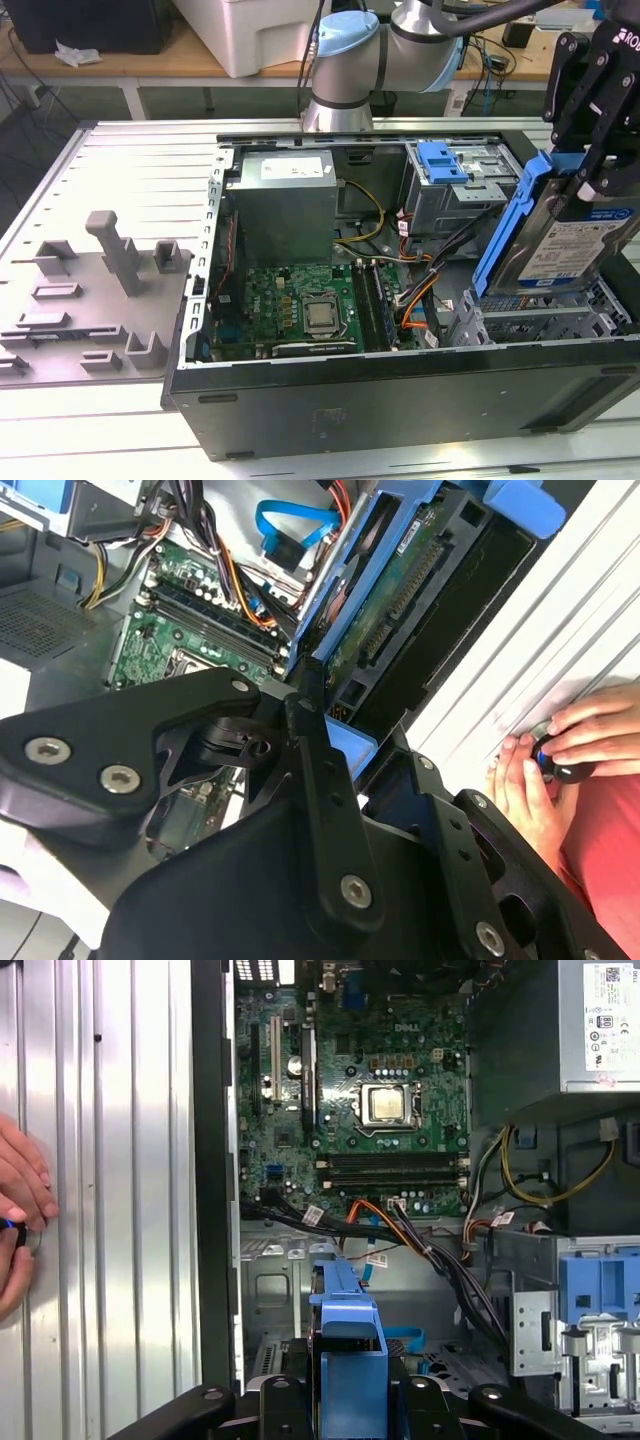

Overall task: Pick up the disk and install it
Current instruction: 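Insert the disk into the insertion slot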

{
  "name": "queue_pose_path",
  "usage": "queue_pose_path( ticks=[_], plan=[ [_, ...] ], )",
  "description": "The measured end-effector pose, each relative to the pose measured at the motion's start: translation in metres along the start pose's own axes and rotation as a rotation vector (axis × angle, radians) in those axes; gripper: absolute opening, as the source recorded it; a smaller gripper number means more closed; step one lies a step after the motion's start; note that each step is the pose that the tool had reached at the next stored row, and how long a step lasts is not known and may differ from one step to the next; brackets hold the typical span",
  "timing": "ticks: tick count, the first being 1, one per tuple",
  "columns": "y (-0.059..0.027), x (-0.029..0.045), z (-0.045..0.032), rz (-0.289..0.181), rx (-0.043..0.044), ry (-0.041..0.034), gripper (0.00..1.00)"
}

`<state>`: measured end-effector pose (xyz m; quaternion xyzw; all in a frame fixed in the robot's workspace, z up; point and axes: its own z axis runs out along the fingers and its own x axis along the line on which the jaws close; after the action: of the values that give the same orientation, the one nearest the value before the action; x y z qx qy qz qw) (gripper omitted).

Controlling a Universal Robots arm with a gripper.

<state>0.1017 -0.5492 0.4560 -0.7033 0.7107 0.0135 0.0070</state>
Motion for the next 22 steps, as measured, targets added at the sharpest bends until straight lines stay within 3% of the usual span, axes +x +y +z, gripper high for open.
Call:
queue_pose_path(
  ticks=[9,22],
  plan=[
    [-0.0004,0.0011,0.0004,0.026,-0.0003,-0.0009,0.36],
    [-0.0004,0.0011,0.0007,0.013,-0.0026,-0.0008,0.36]
  ],
)
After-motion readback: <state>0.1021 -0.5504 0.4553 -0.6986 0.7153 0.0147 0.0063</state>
